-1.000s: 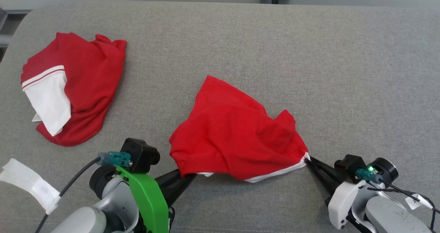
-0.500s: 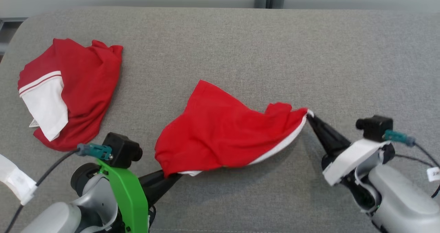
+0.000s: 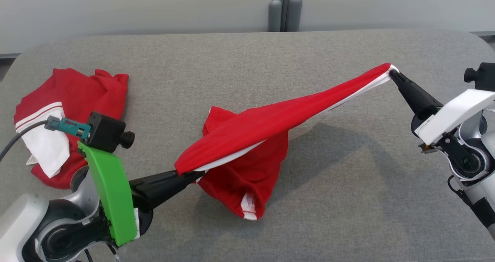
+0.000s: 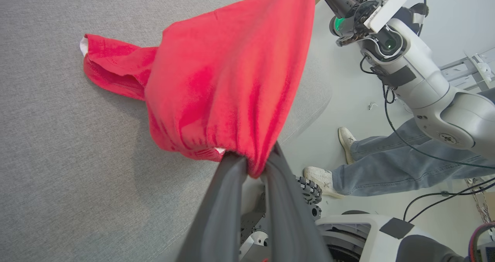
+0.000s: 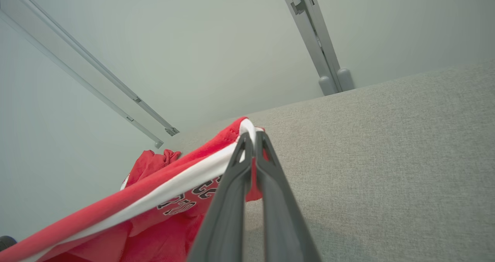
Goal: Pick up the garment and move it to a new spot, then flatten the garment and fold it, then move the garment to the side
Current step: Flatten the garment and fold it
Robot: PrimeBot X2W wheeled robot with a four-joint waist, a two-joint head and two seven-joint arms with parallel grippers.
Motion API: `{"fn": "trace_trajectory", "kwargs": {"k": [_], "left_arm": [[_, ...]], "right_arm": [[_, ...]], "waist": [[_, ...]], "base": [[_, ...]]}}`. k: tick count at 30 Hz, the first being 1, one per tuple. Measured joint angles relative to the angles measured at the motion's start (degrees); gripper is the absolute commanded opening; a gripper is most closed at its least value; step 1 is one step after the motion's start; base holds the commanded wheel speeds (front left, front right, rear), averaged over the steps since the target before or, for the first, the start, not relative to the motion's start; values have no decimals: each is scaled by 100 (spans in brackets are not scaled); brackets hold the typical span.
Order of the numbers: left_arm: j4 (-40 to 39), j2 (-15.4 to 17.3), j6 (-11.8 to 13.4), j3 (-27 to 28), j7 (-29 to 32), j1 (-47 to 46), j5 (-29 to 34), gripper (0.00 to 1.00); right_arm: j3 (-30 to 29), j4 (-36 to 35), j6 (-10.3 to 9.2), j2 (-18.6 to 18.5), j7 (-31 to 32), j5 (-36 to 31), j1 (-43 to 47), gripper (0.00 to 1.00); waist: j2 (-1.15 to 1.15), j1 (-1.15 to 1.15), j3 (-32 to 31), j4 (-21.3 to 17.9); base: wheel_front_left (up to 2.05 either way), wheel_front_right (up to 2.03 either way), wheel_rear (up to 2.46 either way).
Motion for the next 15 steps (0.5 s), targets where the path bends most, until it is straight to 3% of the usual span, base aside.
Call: {"fn": "trace_trajectory", "kwargs": {"k": [9, 15], "left_arm": [[-98, 141, 20, 68, 354, 2, -535, 0], [-422, 299, 21, 185, 600, -80, -706, 0]], "right_arm": [[-115, -241, 34, -255, 390, 355, 22, 0], [-479, -946, 34, -479, 445, 848, 24, 0]], "waist": [[0, 0, -133, -283], [0, 0, -184, -449]], "base": [[0, 0, 0], [0, 0, 0]]}}
